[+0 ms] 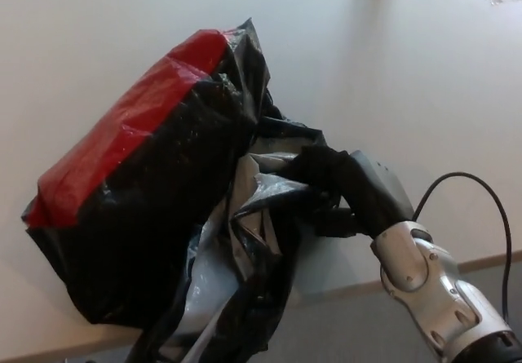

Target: A plastic bag is kept infront of the robot in the middle of the desk and the robot uses both its hands to grab it from the top and lifts it up and then releases it.

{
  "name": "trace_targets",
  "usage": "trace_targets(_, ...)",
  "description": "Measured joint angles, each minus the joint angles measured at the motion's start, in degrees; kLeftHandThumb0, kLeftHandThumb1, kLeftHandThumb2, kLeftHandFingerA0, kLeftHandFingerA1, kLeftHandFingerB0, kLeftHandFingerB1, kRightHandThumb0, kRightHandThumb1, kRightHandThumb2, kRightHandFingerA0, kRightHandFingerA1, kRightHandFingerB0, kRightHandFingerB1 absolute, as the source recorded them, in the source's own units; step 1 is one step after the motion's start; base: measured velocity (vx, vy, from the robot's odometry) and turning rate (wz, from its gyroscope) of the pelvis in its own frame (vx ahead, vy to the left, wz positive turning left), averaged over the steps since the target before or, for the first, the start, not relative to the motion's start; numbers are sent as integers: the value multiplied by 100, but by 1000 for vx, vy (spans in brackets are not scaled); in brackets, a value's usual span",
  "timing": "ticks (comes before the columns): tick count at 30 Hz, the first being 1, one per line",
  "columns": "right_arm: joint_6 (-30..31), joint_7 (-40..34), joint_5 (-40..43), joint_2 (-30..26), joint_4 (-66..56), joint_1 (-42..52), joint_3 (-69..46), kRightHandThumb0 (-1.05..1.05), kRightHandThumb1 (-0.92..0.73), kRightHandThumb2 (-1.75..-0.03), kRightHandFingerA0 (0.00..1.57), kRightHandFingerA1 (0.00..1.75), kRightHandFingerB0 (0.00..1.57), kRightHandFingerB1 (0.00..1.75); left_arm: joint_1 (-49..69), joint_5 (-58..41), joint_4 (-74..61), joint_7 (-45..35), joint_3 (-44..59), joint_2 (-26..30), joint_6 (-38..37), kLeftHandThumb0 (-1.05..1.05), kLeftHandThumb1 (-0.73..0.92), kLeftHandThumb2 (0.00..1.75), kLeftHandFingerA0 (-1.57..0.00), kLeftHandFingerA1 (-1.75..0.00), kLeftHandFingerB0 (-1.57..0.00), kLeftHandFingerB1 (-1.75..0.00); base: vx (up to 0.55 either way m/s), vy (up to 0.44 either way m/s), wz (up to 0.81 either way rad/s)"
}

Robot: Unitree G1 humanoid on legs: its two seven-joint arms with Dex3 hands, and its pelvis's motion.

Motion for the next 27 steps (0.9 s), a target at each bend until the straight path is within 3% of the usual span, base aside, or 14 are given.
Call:
trace_targets(2, 2, 68, 34, -37, -227, 249, 0, -43, -76, -65, 83, 140, 80, 68, 55, 15, -2, 2, 9, 0, -22, -49, 54, 82, -88, -133, -63, -119, 0, 0, 0)
trace_targets(4, 2, 129, 69, -79, -405, 451, -5, -43, -77, -65, 81, 135, 79, 66, 122, 18, -34, -1, 19, 5, -45, -49, 55, 82, -87, -133, -63, -118, 0, 0, 0)
trace_targets(5, 3, 157, 85, -101, -466, 534, -11, -42, -78, -65, 80, 133, 78, 66, 155, 17, -59, -3, 23, 6, -50, -34, 73, 55, -57, -171, -43, -156, 0, 0, 0)
trace_targets(6, 7, 196, 100, -129, -544, 624, -19, -42, -78, -65, 80, 133, 78, 66, 192, 15, -92, -10, 24, 6, -54, -34, 73, 55, -57, -171, -43, -156, 0, 0, 0)
trace_targets(8, 20, 246, 114, -166, -686, 718, -30, -41, -79, -65, 78, 132, 74, 68, 252, 14, -161, -25, 23, 6, -56, -51, 56, 82, -88, -135, -61, -118, 0, 0, 0)
trace_targets(15, -7, 366, 242, -268, -1848, 881, -262, -38, -81, -63, 77, 107, 71, 64, 414, 10, -844, -81, 153, 121, -61, -46, 57, 84, -97, -138, -59, -114, 0, 0, 0)
trace_targets(16, -13, 376, 272, -268, -2009, 901, -305, -38, -80, -64, 77, 114, 71, 64, 422, 7, -923, -90, 182, 152, -77, -30, 75, 57, -68, -175, -30, -171, 0, 0, 0)
trace_targets(17, -24, 395, 333, -267, -2315, 947, -382, -40, -80, -64, 80, 108, 72, 67, 438, 1, -1087, -109, 234, 202, -112, -40, 55, 82, -111, -145, -71, -123, 0, 0, 0)
trace_targets(18, -31, 412, 385, -260, -2550, 989, -440, -40, -80, -64, 80, 108, 72, 67, 445, 1, -1233, -119, 271, 236, -142, -40, 55, 82, -111, -145, -71, -123, 0, 0, 0)
trace_targets(19, -29, 426, 423, -244, -2762, 1022, -487, -39, -80, -64, 79, 111, 70, 68, 447, 10, -1399, -121, 305, 271, -158, -40, 54, 82, -115, -147, -75, -125, 0, 0, 0)
trace_targets(20, -28, 444, 475, -220, -3026, 1056, -532, -40, -79, -64, 79, 117, 72, 70, 444, 20, -1631, -121, 357, 322, -184, -27, 69, 58, -85, -175, -44, -175, 0, 0, 0)
trace_targets(24, -20, 508, 661, -135, -3788, 1129, -639, -41, -78, -65, 77, 133, 72, 76, 425, 44, -2277, -121, 482, 430, -241, -28, 69, 58, -89, -175, -47, -175, 0, 0, 0)
trace_targets(25, -11, 526, 713, -104, -4093, 1154, -667, -41, -78, -65, 79, 133, 73, 77, 408, 48, -2547, -120, 534, 444, -258, -42, 53, 82, -119, -150, -78, -126, 0, 0, 0)
trace_targets(27, 8, 547, 793, -53, -4484, 1194, -700, -42, -79, -65, 79, 131, 72, 79, 384, 48, -2924, -120, 599, 450, -264, -40, 52, 83, -122, -149, -82, -126, 0, 0, 0)
